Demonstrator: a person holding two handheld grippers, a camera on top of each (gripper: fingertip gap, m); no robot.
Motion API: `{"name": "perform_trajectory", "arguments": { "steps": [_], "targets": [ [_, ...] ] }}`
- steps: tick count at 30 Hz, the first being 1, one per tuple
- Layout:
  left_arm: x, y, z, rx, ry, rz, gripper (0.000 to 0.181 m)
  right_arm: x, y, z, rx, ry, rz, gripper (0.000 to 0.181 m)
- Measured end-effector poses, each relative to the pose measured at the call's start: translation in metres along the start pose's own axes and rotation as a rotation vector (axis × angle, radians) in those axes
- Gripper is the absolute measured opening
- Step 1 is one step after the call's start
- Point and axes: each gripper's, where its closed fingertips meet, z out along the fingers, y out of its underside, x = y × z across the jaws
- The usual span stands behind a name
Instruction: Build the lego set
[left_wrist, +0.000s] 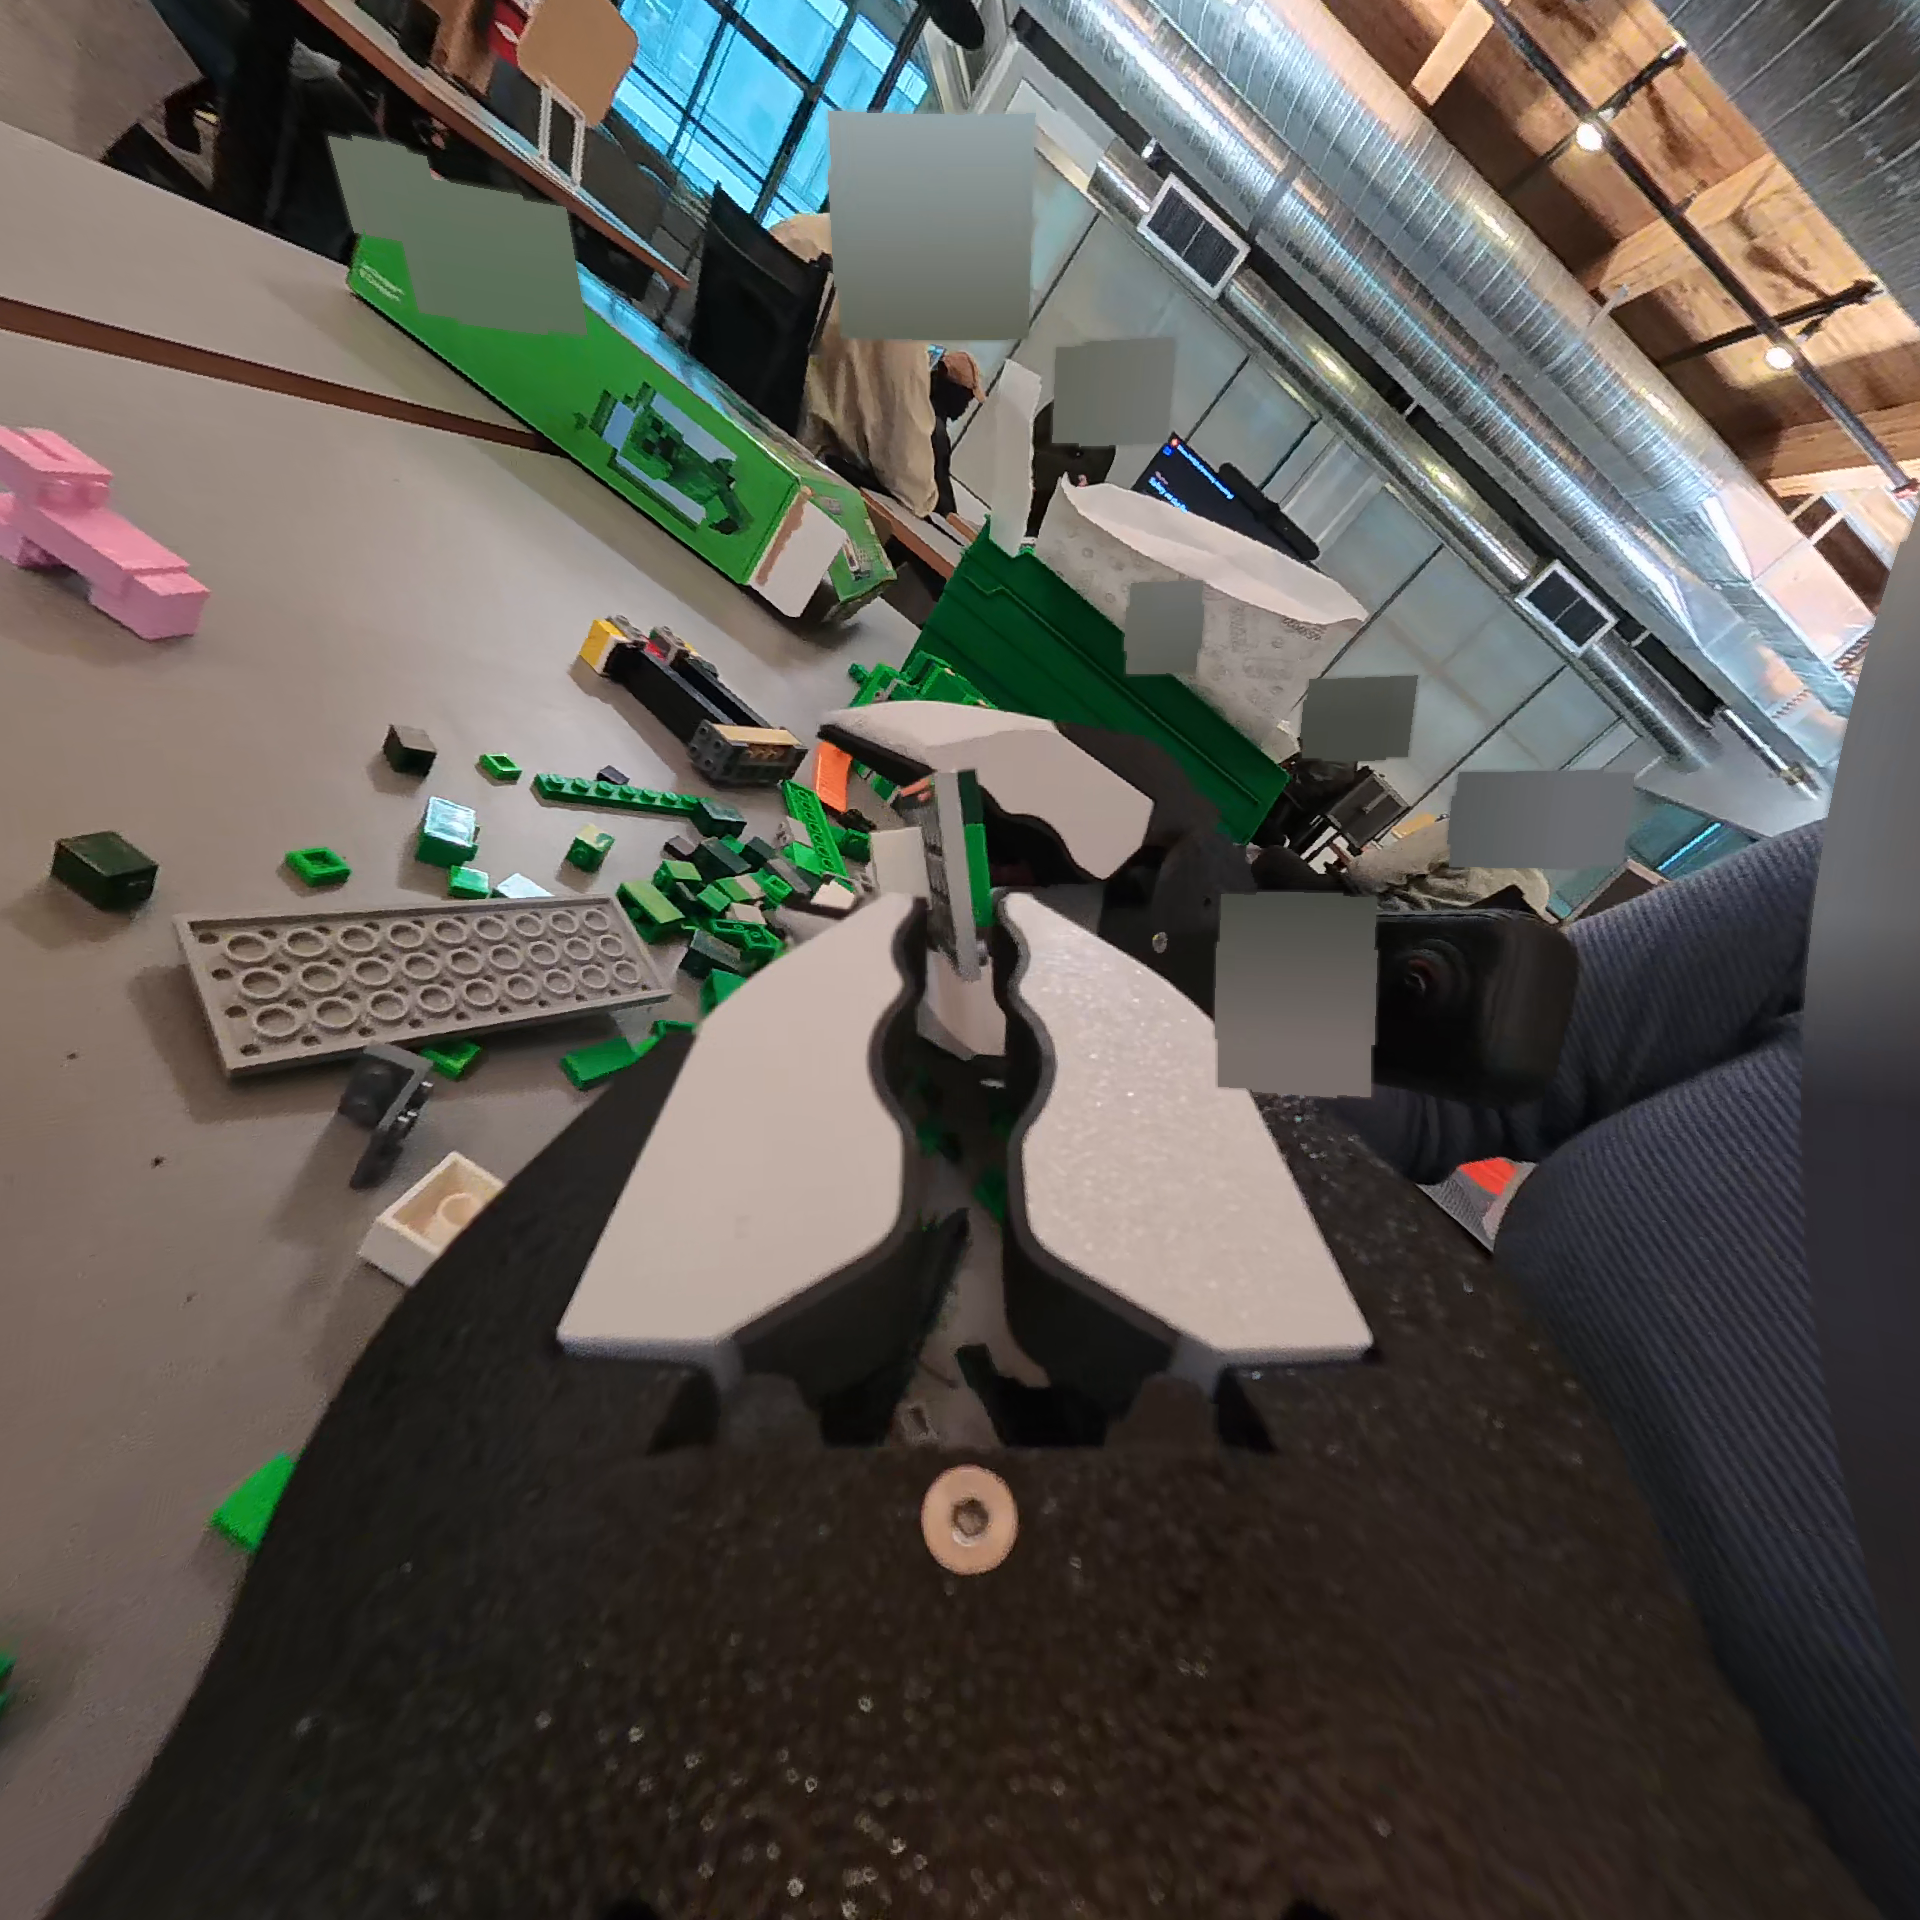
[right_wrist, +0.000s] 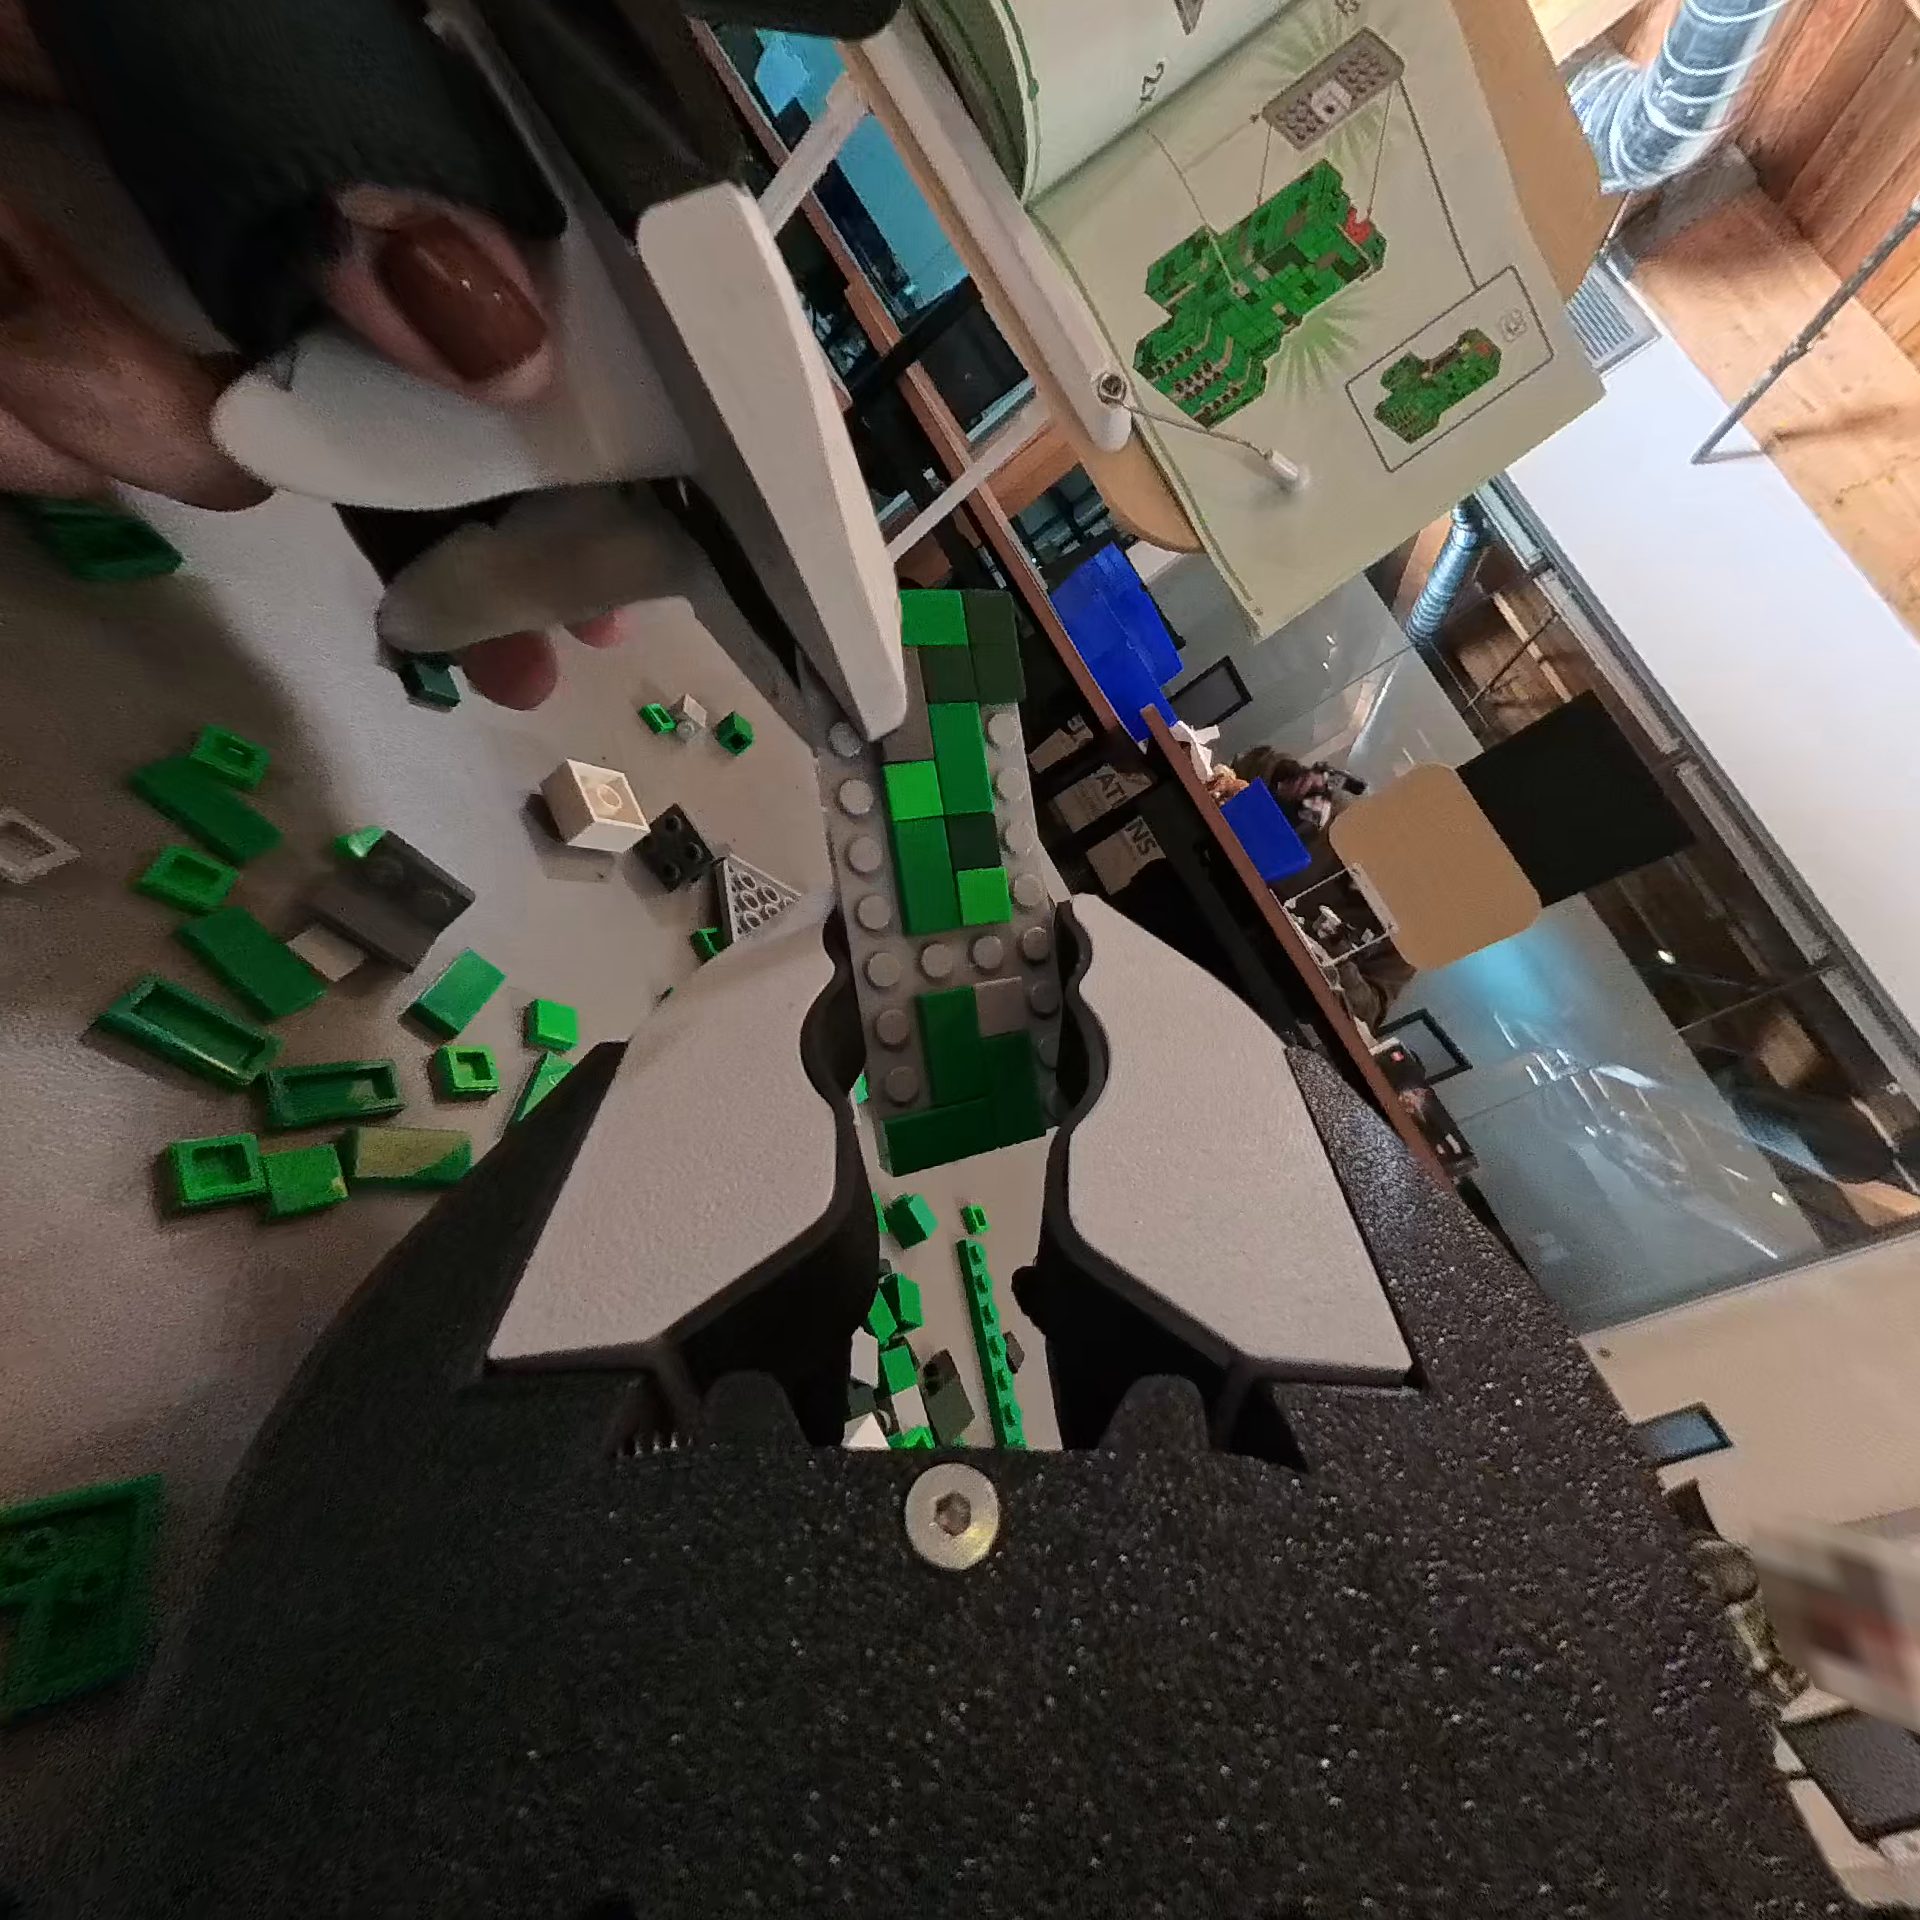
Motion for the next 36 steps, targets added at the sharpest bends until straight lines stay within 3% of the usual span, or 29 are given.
{"name": "perform_trajectory", "arguments": {
  "steps": [8, 12, 17, 22, 30, 36],
  "targets": [
    [-0.002, 0.0, 0.0, 0.001, -0.03, 0.009, 0.006, 0.001, -0.002, -0.001, 0.018, 0.004, 0.006, 0.033],
    [0.005, 0.005, 0.002, -0.024, 0.03, -0.011, 0.006, 0.003, -0.017, -0.004, 0.094, 0.019, 0.01, 0.052],
    [0.004, 0.012, 0.006, -0.076, 0.003, -0.006, 0.005, -0.016, -0.028, -0.004, 0.1, -0.012, -0.158, 0.045],
    [0.002, 0.014, 0.007, -0.092, -0.033, 0.018, 0.005, -0.012, -0.024, -0.001, 0.033, 0.06, -0.268, 0.039],
    [0.0, 0.033, 0.018, -0.239, -0.178, 0.244, 0.006, -0.022, -0.015, 0.001, 0.004, -0.054, -0.128, 0.041],
    [0.003, 0.031, 0.019, -0.216, -0.127, 0.192, 0.01, -0.027, -0.019, 0.001, 0.02, -0.116, -0.072, 0.039]
  ]
}}
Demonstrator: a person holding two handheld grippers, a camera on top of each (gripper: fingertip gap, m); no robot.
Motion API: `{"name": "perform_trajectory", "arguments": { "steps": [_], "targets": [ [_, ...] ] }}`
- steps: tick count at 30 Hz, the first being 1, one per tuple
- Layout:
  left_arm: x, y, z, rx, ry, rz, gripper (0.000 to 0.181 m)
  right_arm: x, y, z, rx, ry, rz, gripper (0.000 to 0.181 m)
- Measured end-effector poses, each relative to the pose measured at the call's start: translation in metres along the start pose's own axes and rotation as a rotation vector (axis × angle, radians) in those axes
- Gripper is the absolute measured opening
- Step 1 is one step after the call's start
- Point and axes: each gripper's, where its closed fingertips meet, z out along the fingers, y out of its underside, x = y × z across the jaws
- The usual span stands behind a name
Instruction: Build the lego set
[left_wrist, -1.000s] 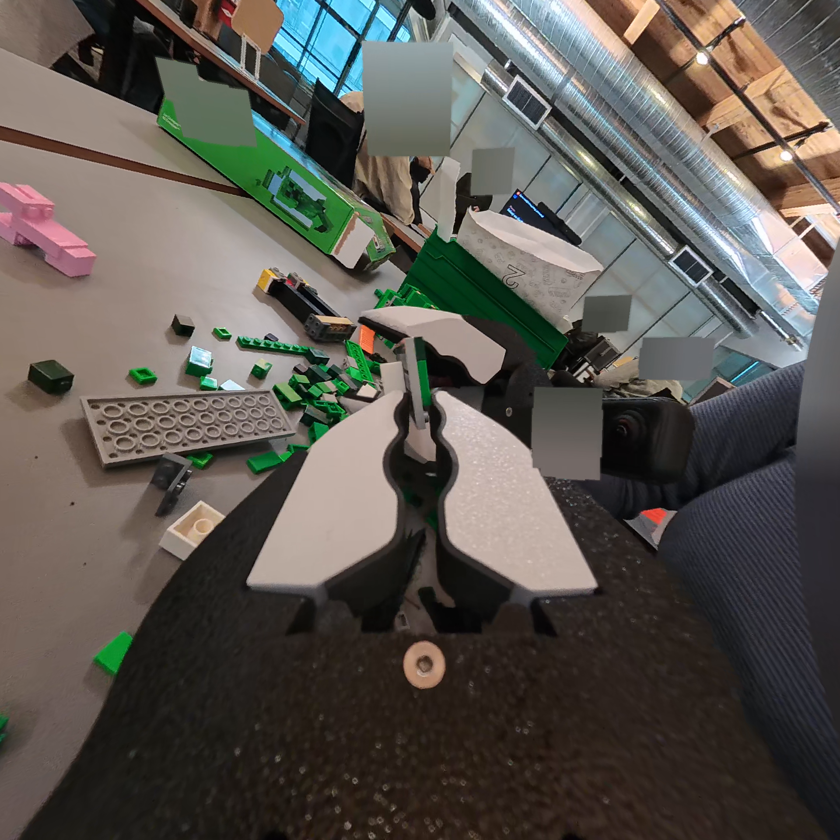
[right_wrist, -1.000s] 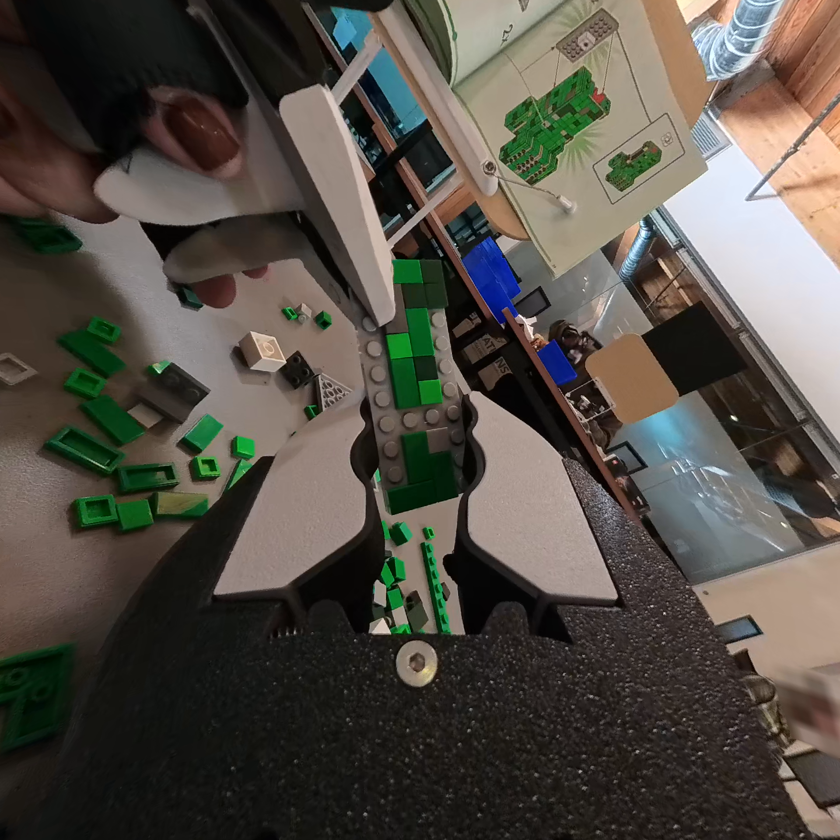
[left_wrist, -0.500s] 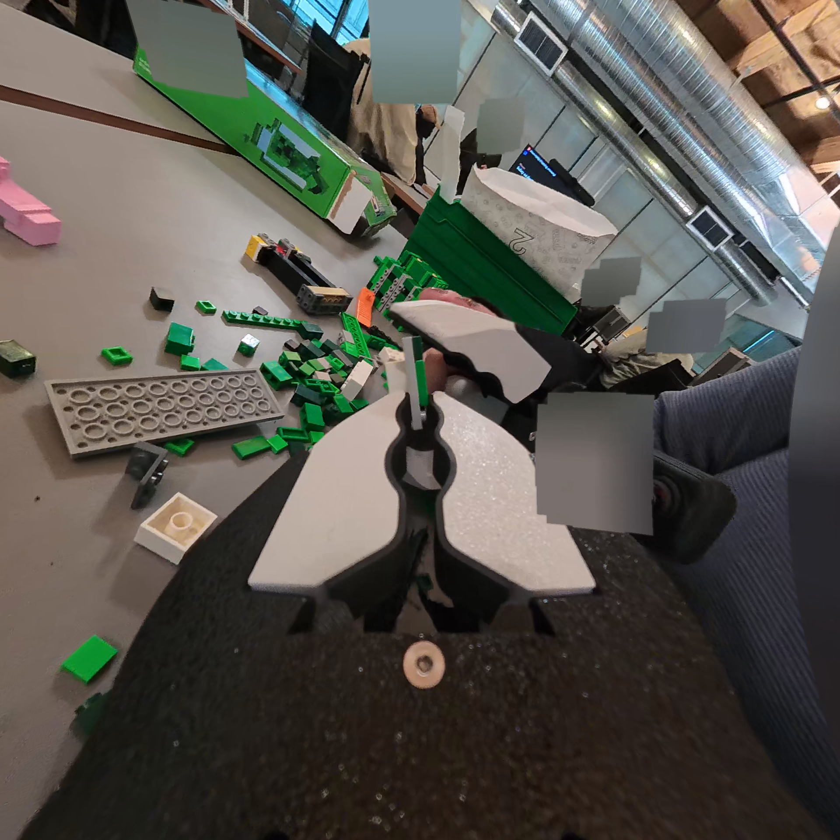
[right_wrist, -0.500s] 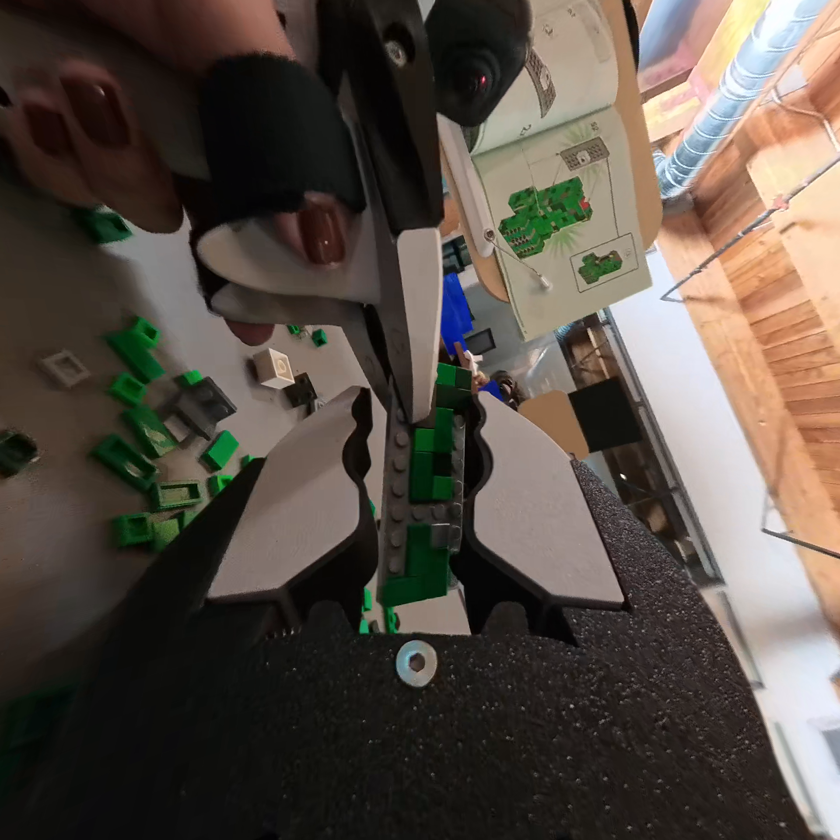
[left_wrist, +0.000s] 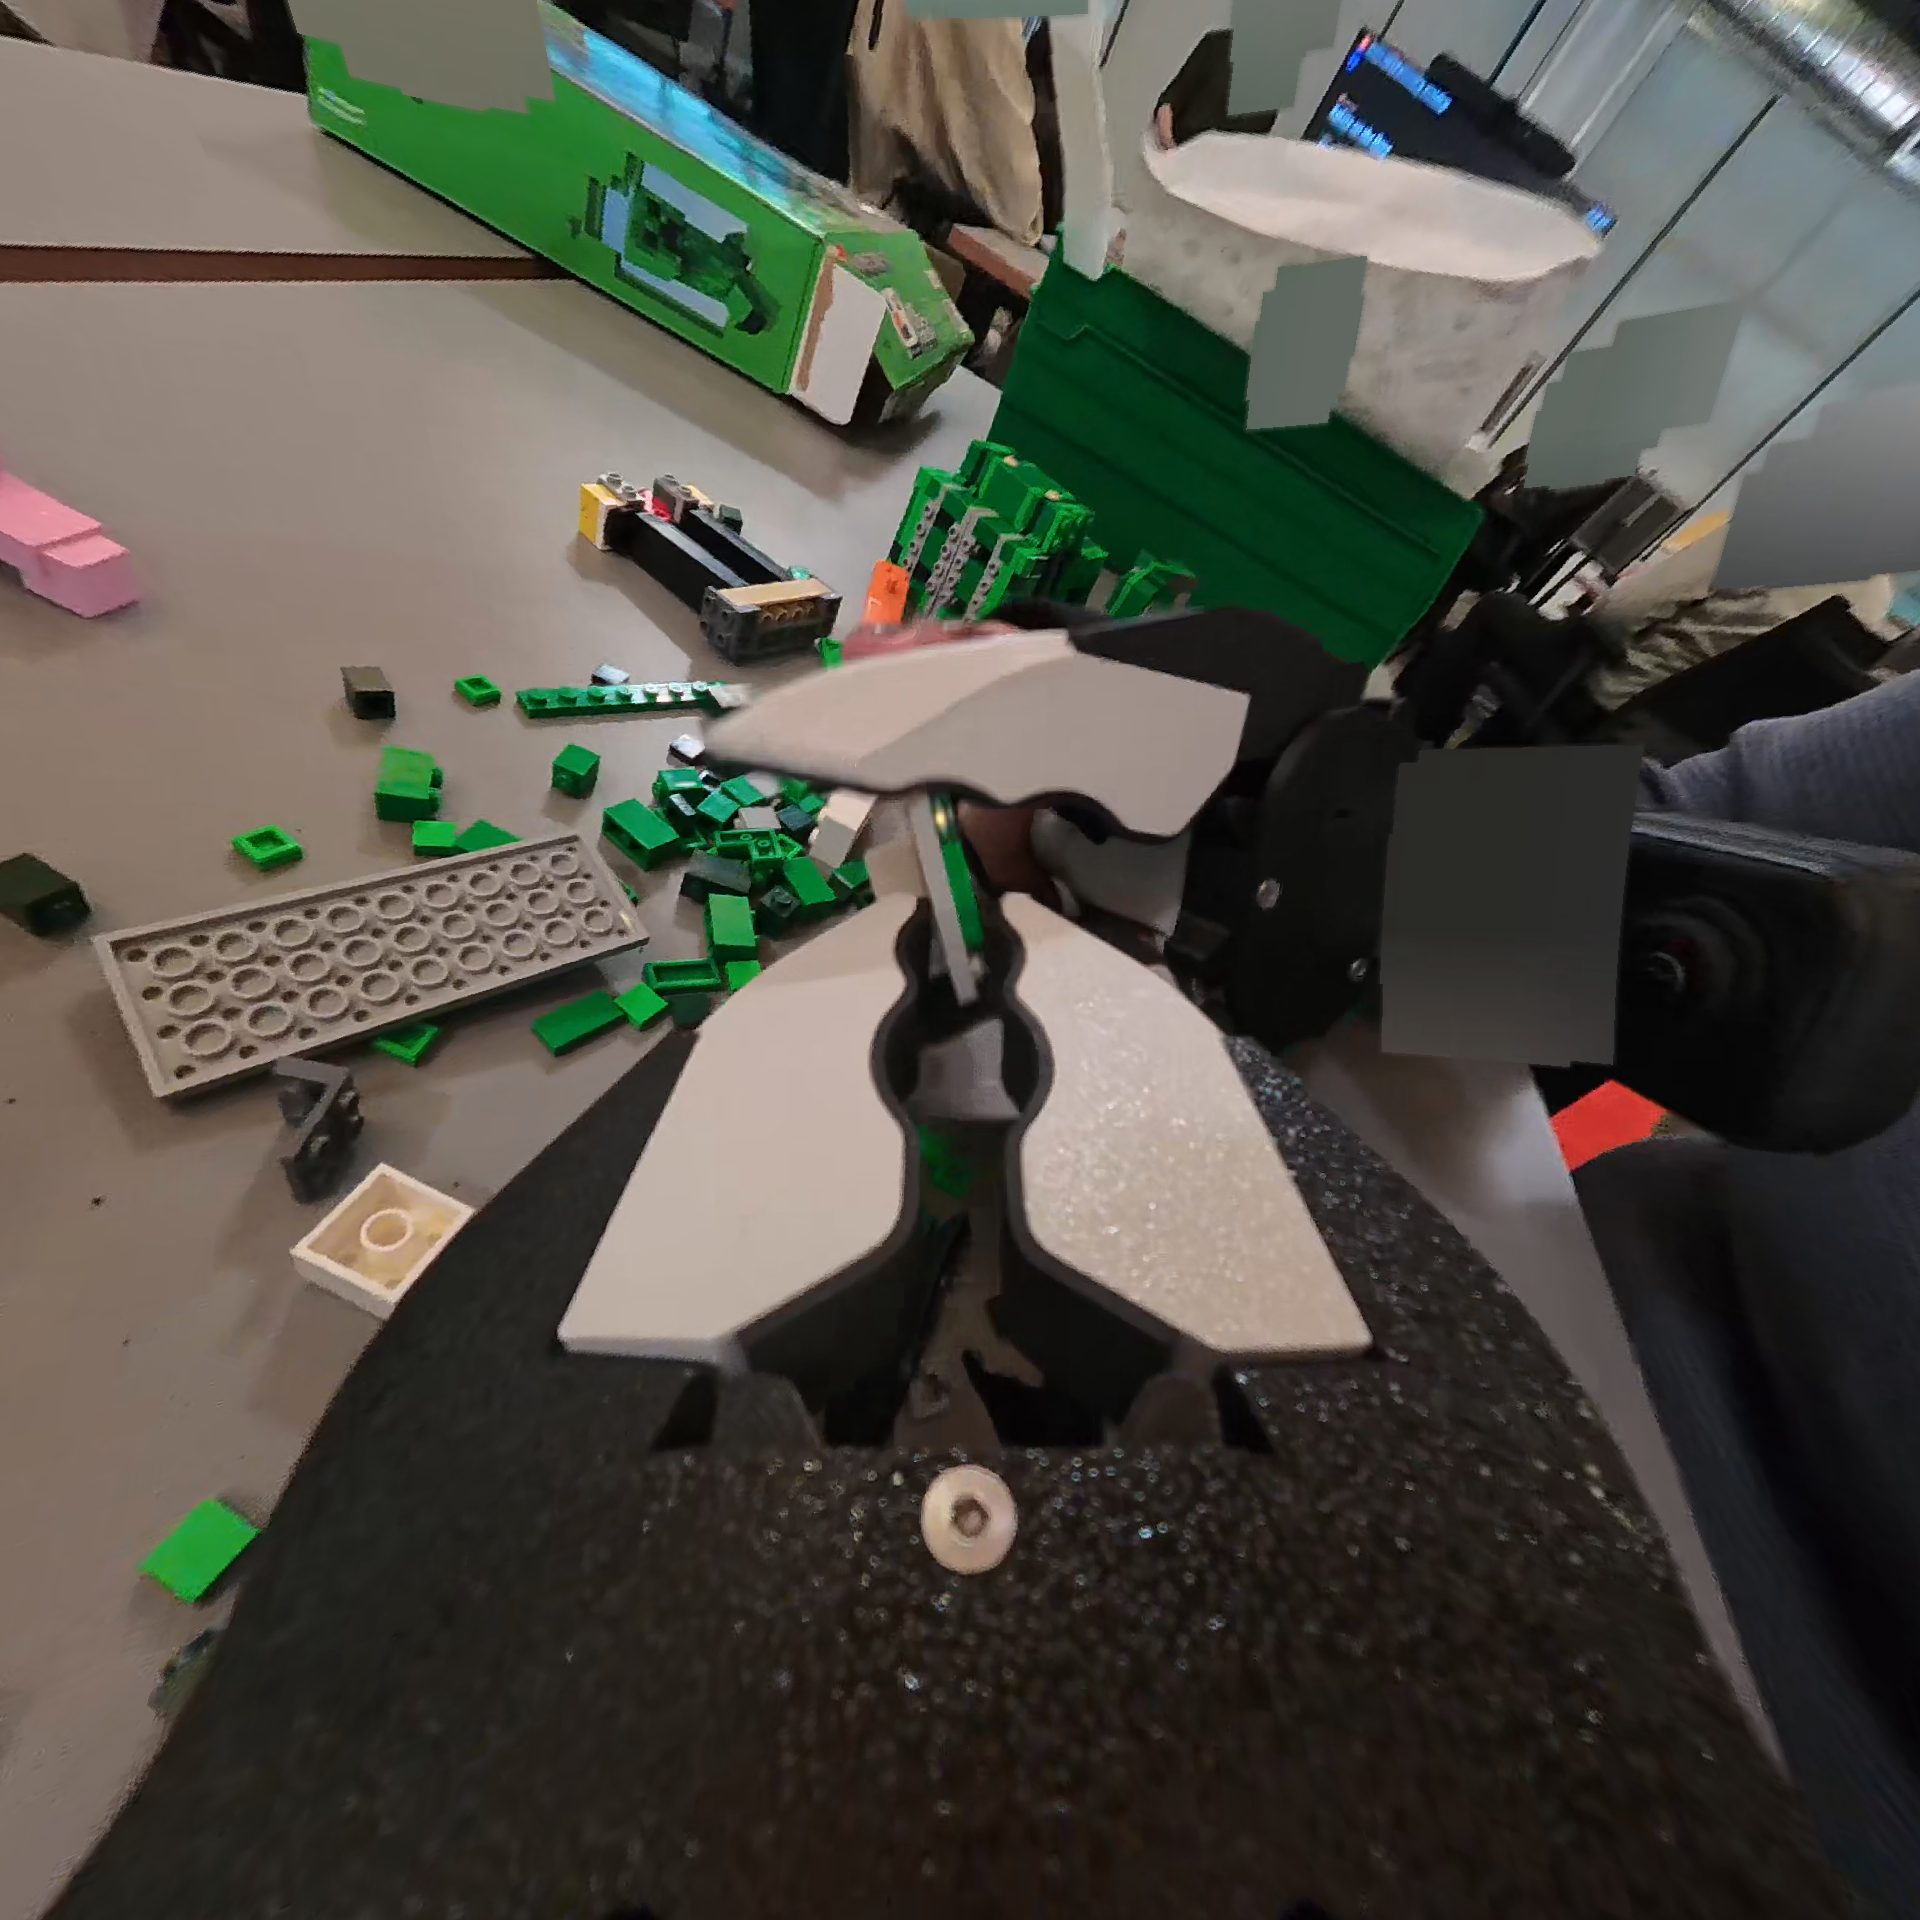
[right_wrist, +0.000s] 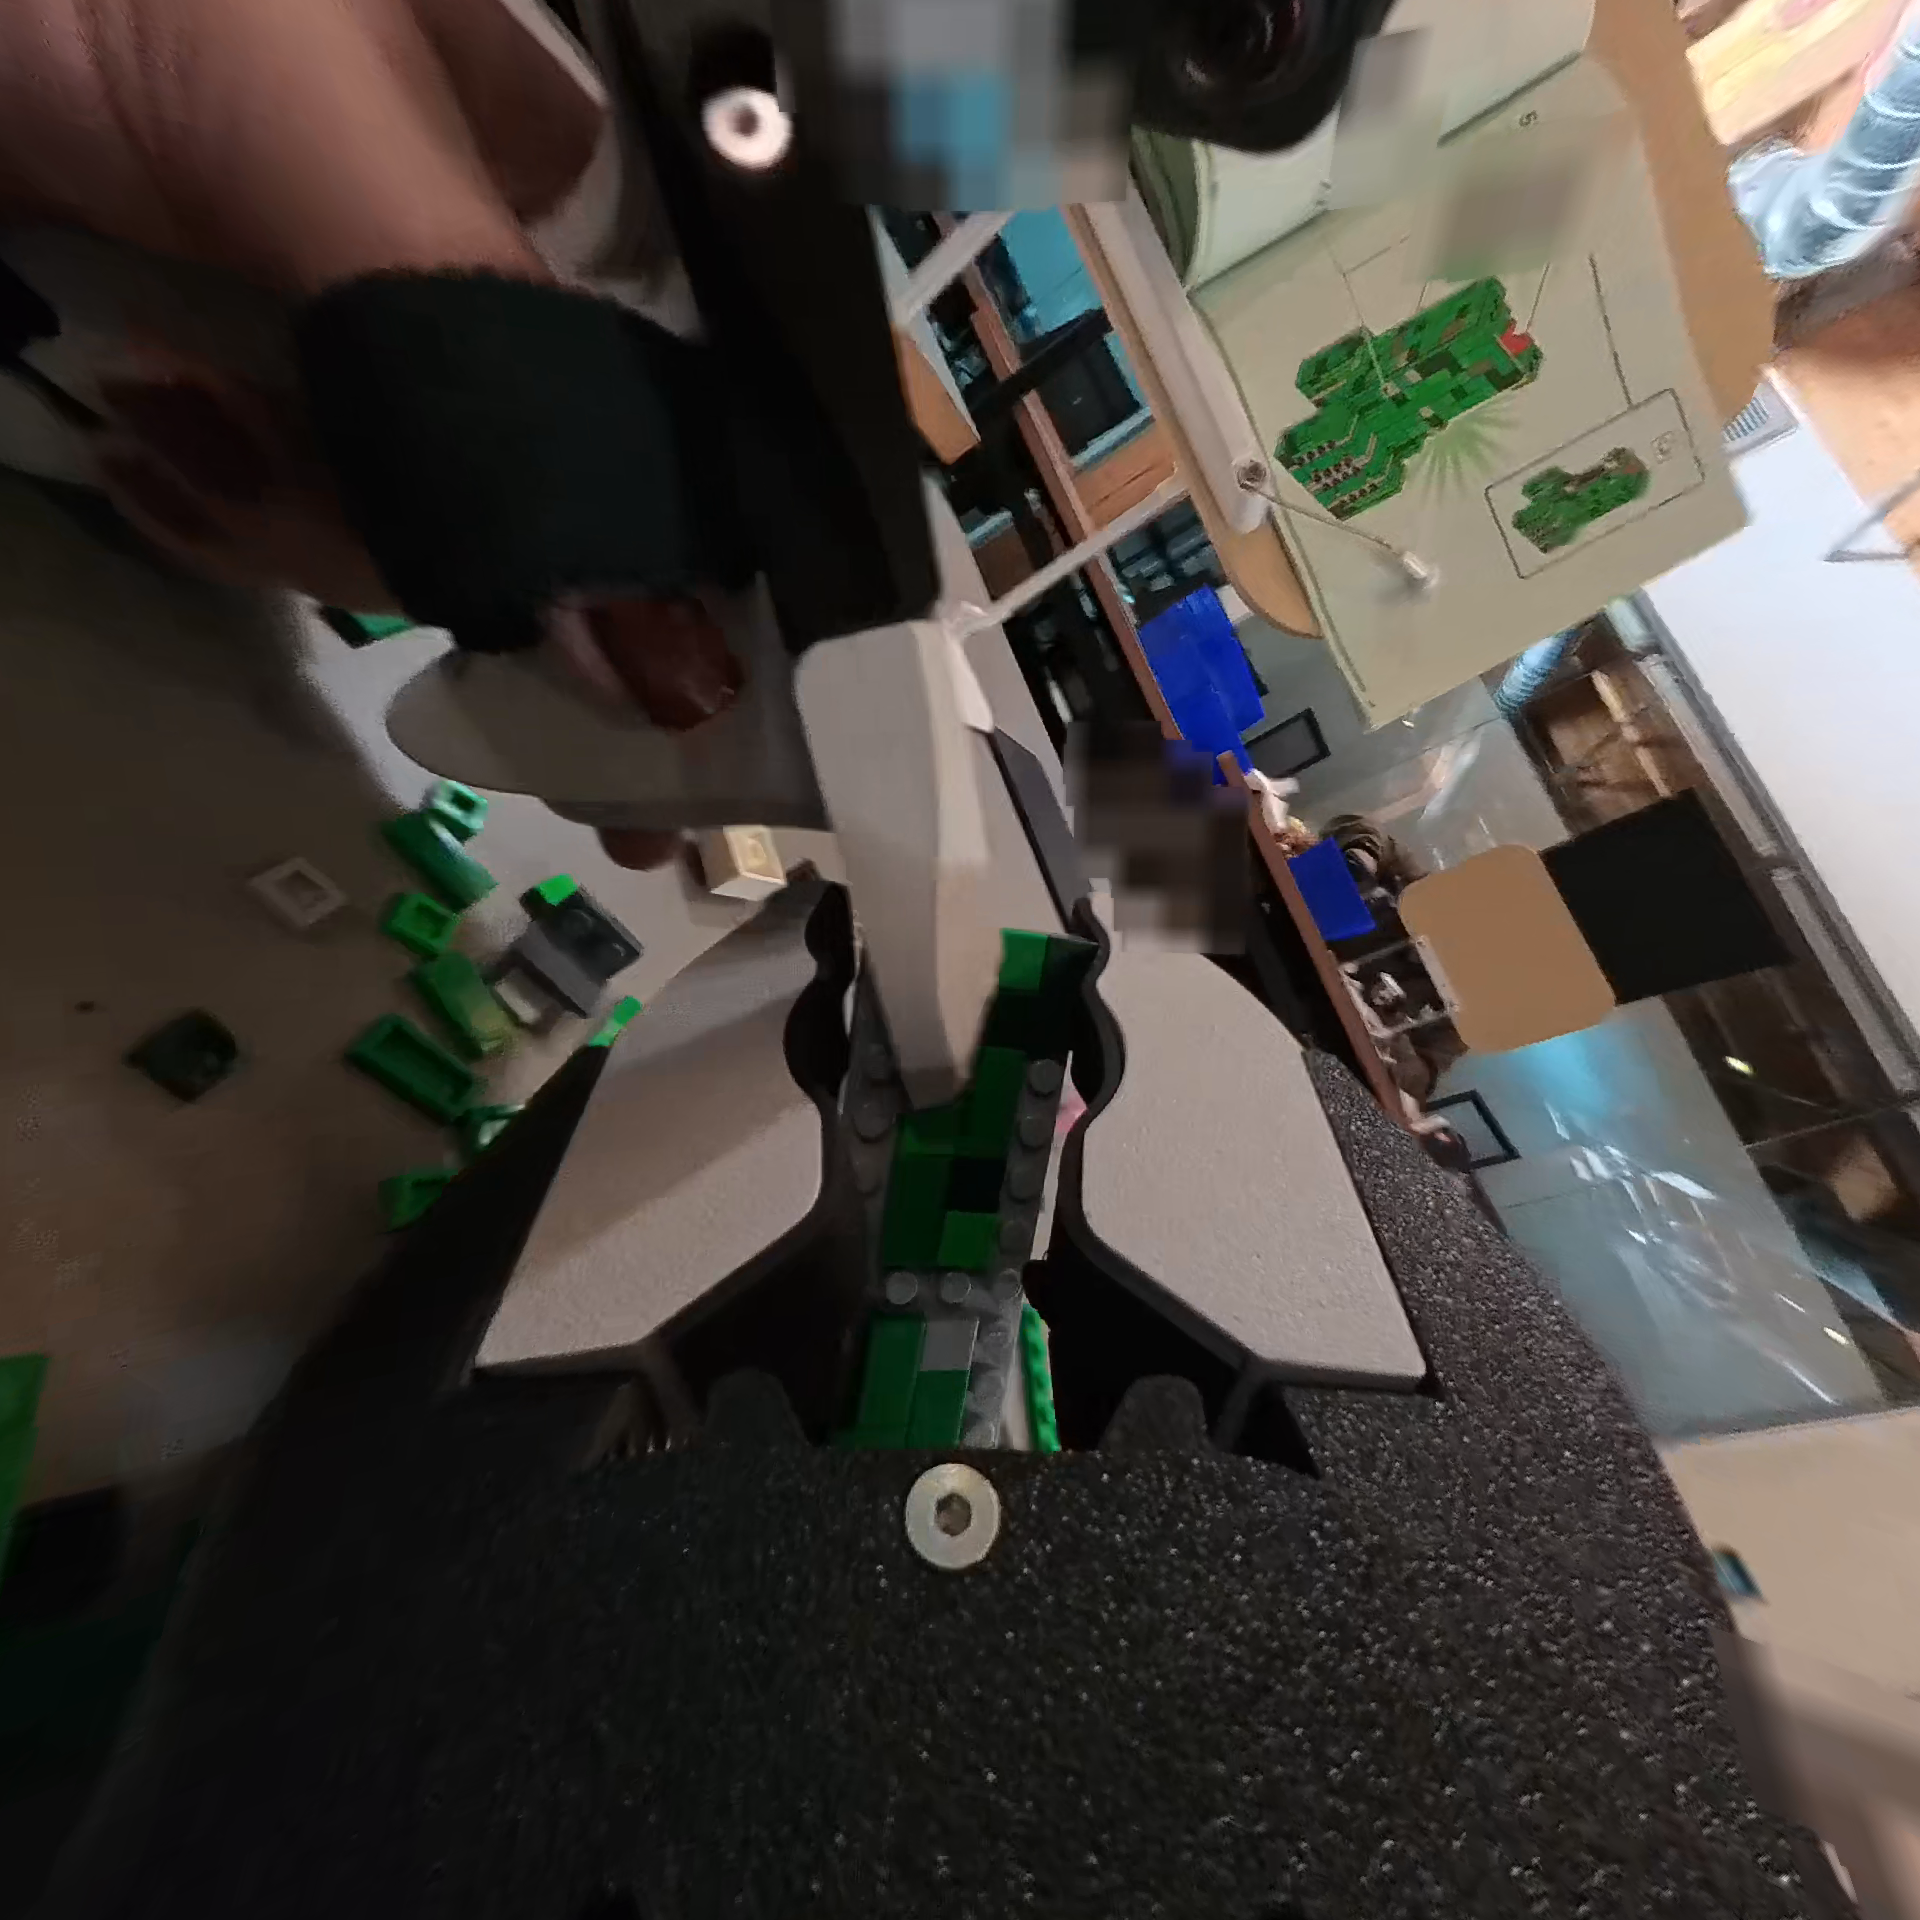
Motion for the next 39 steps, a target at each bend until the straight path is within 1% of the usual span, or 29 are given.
{"name": "perform_trajectory", "arguments": {
  "steps": [3, 6, 10, 20, 25, 27, 31, 33, 37, 39],
  "targets": [
    [0.0, 0.0, 0.0, 0.004, 0.02, -0.042, 0.008, -0.001, -0.001, 0.0, -0.005, 0.011, -0.041, 0.039],
    [-0.004, 0.001, 0.002, 0.021, 0.025, -0.167, 0.006, 0.001, 0.005, 0.003, -0.058, 0.065, -0.18, 0.039],
    [-0.01, 0.001, 0.002, 0.023, 0.001, -0.211, 0.006, 0.003, 0.01, 0.006, -0.118, 0.102, -0.279, 0.039],
    [-0.013, 0.004, 0.002, 0.01, 0.038, -0.351, 0.006, -0.001, 0.013, 0.01, -0.142, 0.091, -0.337, 0.04],
    [-0.013, 0.004, 0.001, 0.011, 0.086, -0.431, 0.006, 0.0, 0.015, 0.012, -0.169, 0.113, -0.407, 0.04],
    [-0.011, 0.004, 0.001, 0.021, 0.118, -0.486, 0.005, 0.003, 0.016, 0.012, -0.185, 0.145, -0.471, 0.037],
    [-0.011, 0.004, 0.001, 0.02, 0.11, -0.481, 0.006, 0.002, 0.016, 0.013, -0.176, 0.134, -0.435, 0.036],
    [-0.01, 0.003, 0.0, 0.026, 0.109, -0.465, 0.006, 0.002, 0.015, 0.013, -0.16, 0.126, -0.388, 0.036],
    [-0.012, 0.003, 0.0, 0.039, 0.051, -0.394, 0.006, -0.001, 0.021, 0.011, -0.149, 0.053, -0.17, 0.039],
    [-0.013, 0.003, 0.0, 0.045, 0.037, -0.386, 0.006, -0.001, 0.022, 0.011, -0.148, 0.024, -0.077, 0.047]
  ]
}}
